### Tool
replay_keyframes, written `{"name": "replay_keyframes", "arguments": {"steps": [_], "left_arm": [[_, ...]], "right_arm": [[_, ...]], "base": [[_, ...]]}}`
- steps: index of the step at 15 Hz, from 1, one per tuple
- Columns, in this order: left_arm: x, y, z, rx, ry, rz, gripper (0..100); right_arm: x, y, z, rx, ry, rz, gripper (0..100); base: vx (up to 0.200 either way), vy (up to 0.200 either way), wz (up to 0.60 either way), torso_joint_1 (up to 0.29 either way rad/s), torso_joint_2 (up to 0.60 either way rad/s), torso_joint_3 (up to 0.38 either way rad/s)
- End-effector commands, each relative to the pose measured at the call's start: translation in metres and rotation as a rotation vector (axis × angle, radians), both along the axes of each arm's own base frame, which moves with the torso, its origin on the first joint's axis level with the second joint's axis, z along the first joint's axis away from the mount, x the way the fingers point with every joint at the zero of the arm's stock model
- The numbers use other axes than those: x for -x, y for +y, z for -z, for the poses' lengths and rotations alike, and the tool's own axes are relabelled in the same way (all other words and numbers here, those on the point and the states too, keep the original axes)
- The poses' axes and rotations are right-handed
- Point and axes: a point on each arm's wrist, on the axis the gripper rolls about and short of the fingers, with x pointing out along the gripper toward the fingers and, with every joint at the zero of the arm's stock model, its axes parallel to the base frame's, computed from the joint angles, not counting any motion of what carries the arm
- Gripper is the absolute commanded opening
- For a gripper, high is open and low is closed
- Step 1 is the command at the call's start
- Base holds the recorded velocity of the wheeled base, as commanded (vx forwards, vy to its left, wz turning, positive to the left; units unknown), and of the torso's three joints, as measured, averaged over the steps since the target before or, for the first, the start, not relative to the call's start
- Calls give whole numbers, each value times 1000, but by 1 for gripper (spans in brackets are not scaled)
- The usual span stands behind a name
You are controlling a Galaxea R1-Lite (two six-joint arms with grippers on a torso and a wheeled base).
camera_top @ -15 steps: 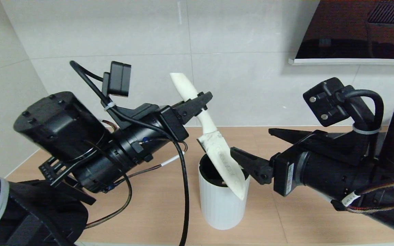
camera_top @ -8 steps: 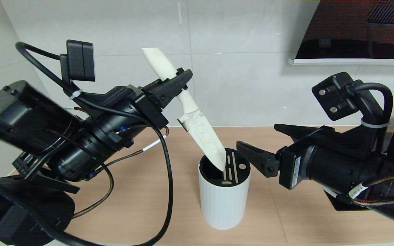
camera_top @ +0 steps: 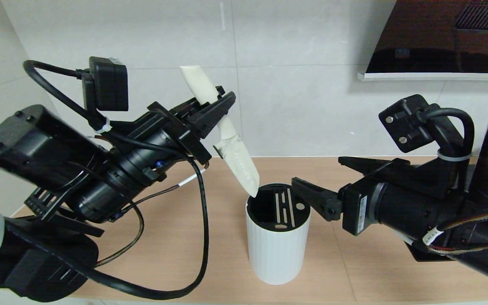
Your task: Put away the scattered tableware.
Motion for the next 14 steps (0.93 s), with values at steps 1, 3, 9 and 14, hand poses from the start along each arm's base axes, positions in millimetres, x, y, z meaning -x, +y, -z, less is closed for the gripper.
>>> {"name": "replay_keyframes", "arguments": {"steps": [1,3,9,14], "left_arm": [[-5,-3,10,-19,24,-2,0],[-5,-4,11,-24,28,4,0],[-12,-16,27,-65,8,2,0],[-15,-22,35,-70,19,14,0]], "right_arm": [[-2,3,3,10,8,-1,100],[-2,2,3,9,7,0,100],[-3,3,4,17,6,2,100],[-6,1,4,15,5,18,100]], "base": [[0,0,0,0,0,0],[0,0,0,0,0,0],[0,0,0,0,0,0],[0,0,0,0,0,0]]}}
